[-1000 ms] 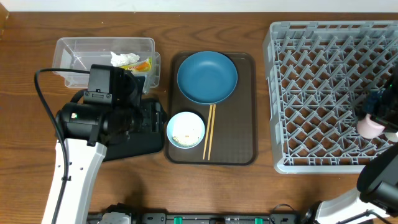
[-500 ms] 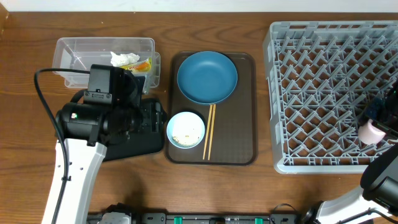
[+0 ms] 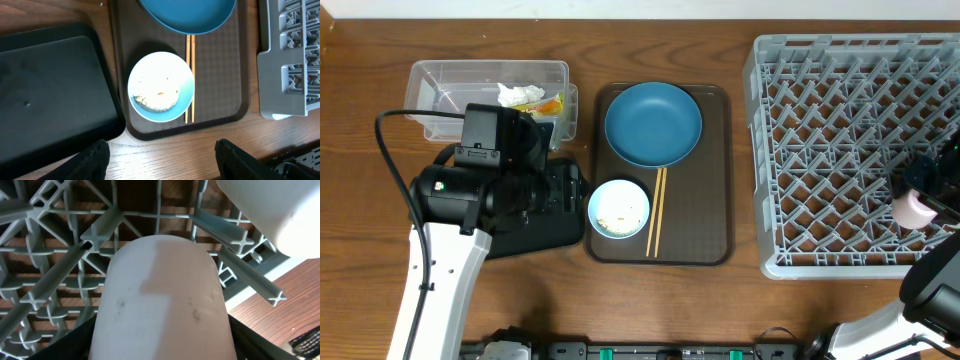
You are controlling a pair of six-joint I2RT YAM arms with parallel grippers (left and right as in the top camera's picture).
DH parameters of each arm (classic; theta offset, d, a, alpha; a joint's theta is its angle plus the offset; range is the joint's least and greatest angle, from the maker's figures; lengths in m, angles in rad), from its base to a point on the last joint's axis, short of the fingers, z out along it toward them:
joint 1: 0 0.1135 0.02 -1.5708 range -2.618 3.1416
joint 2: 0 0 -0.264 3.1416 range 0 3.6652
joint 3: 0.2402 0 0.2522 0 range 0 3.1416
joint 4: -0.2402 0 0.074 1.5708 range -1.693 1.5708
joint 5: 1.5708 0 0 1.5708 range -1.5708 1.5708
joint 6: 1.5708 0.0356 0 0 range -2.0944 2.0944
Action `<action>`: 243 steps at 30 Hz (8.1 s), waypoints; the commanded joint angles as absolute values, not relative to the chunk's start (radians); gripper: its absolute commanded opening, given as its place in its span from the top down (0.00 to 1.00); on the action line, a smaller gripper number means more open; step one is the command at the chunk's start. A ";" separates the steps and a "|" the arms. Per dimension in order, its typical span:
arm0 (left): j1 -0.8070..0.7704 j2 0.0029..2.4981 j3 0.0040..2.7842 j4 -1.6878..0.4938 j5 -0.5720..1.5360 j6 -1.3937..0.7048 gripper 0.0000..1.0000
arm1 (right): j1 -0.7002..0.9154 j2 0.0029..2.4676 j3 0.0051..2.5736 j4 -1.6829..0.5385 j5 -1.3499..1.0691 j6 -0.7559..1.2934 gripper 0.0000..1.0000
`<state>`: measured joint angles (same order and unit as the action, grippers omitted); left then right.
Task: Sort waste into correct bins and load items into the dishwasher rack
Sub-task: 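Release the pink cup in the rack and reach right gripper to blue plate, then grasp the blue plate rim with the right gripper and lift, then carry the blue plate right and set it upright in the rack, then reach the left gripper to the light-blue rice bowl and grasp it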
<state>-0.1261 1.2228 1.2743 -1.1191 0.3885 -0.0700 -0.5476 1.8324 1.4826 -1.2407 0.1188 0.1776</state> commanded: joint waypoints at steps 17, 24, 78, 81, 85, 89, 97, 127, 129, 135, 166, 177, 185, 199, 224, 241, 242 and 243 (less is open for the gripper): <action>-0.121 1.216 1.274 -1.122 0.381 -0.053 0.29 | -0.552 1.831 1.475 -1.240 0.111 0.187 0.19; -0.121 1.216 1.274 -1.122 0.380 -0.053 0.29 | -0.552 1.831 1.475 -1.229 0.109 0.189 0.01; -0.122 1.222 1.274 -1.163 0.141 -0.148 0.24 | 0.422 2.132 1.603 -0.689 0.076 0.497 0.59; -0.122 1.222 1.274 -1.163 0.141 -0.147 0.24 | 0.424 2.145 1.603 -0.679 0.078 0.536 0.91; -0.122 1.222 1.274 -1.163 0.141 -0.148 0.24 | 0.423 2.137 1.611 -0.651 0.083 0.543 0.99; -0.122 1.222 1.274 -1.163 0.141 -0.147 0.24 | 0.405 2.115 1.663 -0.685 0.090 0.514 0.99; -0.122 1.222 1.274 -1.163 0.141 -0.148 0.23 | 0.335 1.918 1.851 -0.777 0.345 0.252 0.99; -0.121 1.221 1.274 -1.166 0.141 -0.148 0.23 | -0.265 1.954 1.864 -0.179 1.226 -0.521 0.99; -0.122 1.221 1.274 -1.166 0.142 -0.148 0.24 | -0.290 1.980 1.864 -0.117 1.219 -0.582 0.99; -0.122 1.221 1.274 -1.166 0.142 -0.148 0.23 | -0.329 2.052 1.864 -0.053 1.153 -0.700 0.99; -0.122 1.222 1.274 -1.131 0.142 -0.159 0.24 | -0.322 2.141 1.848 0.065 0.796 -1.422 0.99; -0.122 1.222 1.274 -1.125 0.141 -0.159 0.23 | -0.291 2.141 1.804 -0.150 0.796 -1.117 0.99; -0.122 1.222 1.274 -1.108 0.141 -0.159 0.24 | -0.246 2.140 1.804 -0.259 0.804 -0.832 0.44; -0.122 1.222 1.274 -1.094 0.142 -0.159 0.18 | -0.202 1.923 1.805 -0.432 0.487 -0.546 0.05; -0.247 1.348 1.274 -0.962 0.142 -0.184 0.10 | -0.038 1.786 1.779 -1.309 -0.292 -0.039 0.01; -0.622 1.809 1.274 -0.867 0.139 -0.242 0.15 | 0.003 1.786 1.779 -1.381 -0.288 -0.039 0.01; -0.635 1.828 1.274 -0.860 0.135 -0.242 0.19 | 0.003 1.786 1.779 -1.382 -0.288 -0.039 0.01; -0.645 1.843 1.274 -0.854 0.129 -0.243 0.23 | 0.003 1.786 1.779 -1.382 -0.288 -0.039 0.01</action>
<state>-0.6209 1.8088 1.2736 -0.8593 0.1497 -0.2386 -0.0044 1.7859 1.7840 -1.3773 -0.2771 -0.0368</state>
